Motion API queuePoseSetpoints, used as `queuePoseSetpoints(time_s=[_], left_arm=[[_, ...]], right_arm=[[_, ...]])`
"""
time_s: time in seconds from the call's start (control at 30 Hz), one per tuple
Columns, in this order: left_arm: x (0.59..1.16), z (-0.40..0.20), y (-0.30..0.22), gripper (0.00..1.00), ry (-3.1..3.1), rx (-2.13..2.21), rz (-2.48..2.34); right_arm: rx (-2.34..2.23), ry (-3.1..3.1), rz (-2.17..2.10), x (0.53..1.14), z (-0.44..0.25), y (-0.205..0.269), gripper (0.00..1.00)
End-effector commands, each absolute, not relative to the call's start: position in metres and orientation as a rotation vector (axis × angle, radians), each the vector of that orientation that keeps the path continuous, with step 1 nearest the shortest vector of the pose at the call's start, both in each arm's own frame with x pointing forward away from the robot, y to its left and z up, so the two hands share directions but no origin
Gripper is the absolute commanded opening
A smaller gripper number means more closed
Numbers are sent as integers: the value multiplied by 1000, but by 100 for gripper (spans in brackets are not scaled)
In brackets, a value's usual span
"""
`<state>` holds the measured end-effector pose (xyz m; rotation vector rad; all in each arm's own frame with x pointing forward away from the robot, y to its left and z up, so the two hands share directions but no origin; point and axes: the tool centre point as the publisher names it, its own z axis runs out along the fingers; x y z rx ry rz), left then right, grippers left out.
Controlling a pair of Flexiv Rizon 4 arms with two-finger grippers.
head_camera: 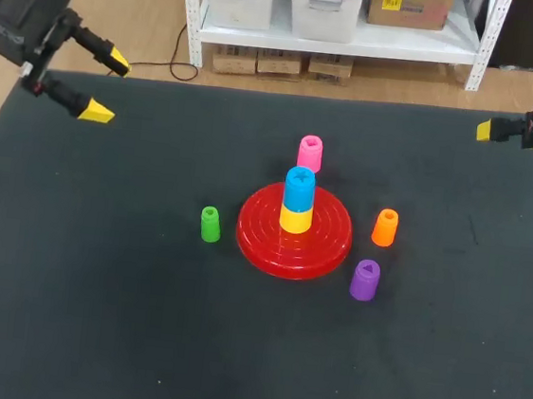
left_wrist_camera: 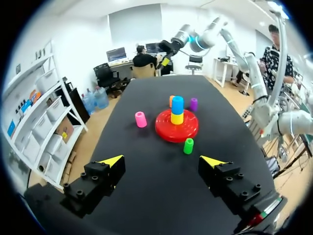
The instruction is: Pick up and stack the cylinders on the red base in this order: pink,purple,orange,green
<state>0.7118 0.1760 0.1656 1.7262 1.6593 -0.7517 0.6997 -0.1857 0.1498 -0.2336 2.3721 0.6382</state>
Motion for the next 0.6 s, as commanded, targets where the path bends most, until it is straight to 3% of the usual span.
queuePoseSetpoints(time_s=[0.03,0.6], left_arm=[[706,164,179,100,1642,1679,-737],[715,165,174,100,1639,1696,-748]], right_arm=[[-233,2372,638,700,150,-186,100],[-233,2372,638,700,150,-186,100]])
